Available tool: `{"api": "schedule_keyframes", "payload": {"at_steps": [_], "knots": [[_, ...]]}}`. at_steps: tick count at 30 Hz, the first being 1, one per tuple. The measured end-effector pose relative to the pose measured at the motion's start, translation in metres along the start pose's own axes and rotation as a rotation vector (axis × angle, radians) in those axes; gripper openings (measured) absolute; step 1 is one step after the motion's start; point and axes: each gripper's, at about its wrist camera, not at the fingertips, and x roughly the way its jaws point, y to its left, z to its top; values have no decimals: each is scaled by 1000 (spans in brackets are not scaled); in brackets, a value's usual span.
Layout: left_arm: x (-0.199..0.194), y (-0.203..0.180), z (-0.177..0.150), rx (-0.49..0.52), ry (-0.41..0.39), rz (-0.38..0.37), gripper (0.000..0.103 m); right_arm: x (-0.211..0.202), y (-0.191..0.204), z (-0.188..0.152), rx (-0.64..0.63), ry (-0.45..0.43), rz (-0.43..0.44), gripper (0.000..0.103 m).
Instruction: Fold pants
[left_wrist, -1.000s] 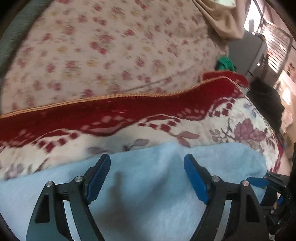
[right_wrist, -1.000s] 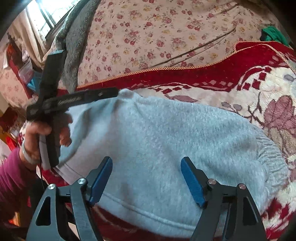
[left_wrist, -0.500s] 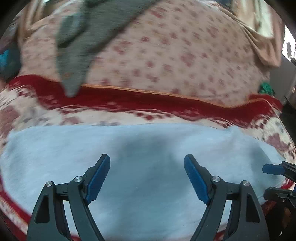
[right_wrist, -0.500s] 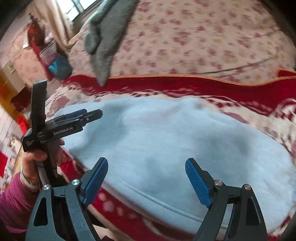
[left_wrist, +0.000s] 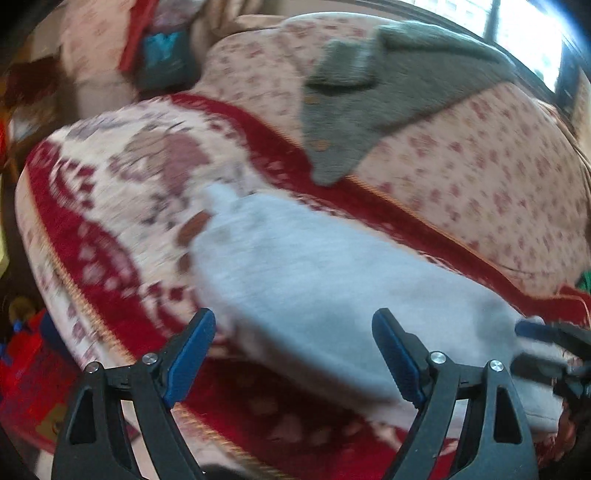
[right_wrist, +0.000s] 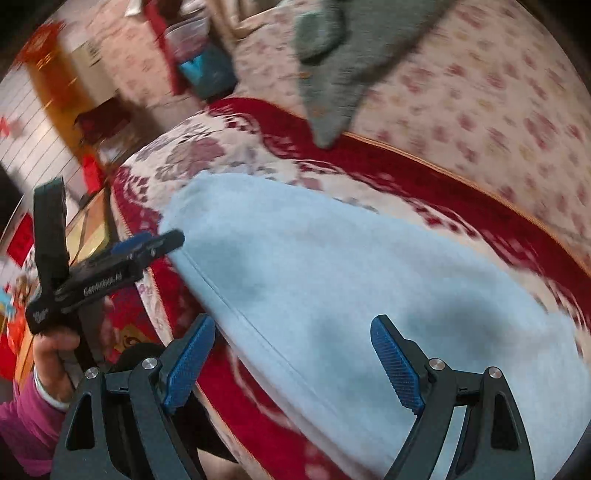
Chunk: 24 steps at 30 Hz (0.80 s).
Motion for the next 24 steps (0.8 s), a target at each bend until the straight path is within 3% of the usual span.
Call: {"api": "schedule_keyframes", "payload": {"at_steps": [6,12,24], "knots": [[11,36,-6,-85,25,25,86,48,26,53,-59,27,21,90],[30,47,-3,-122,37,34,86,100,50,92,-108,78,28,90],[45,44,6,-150,30,-28,86,142,55,130,-120,111,42,90]]}}
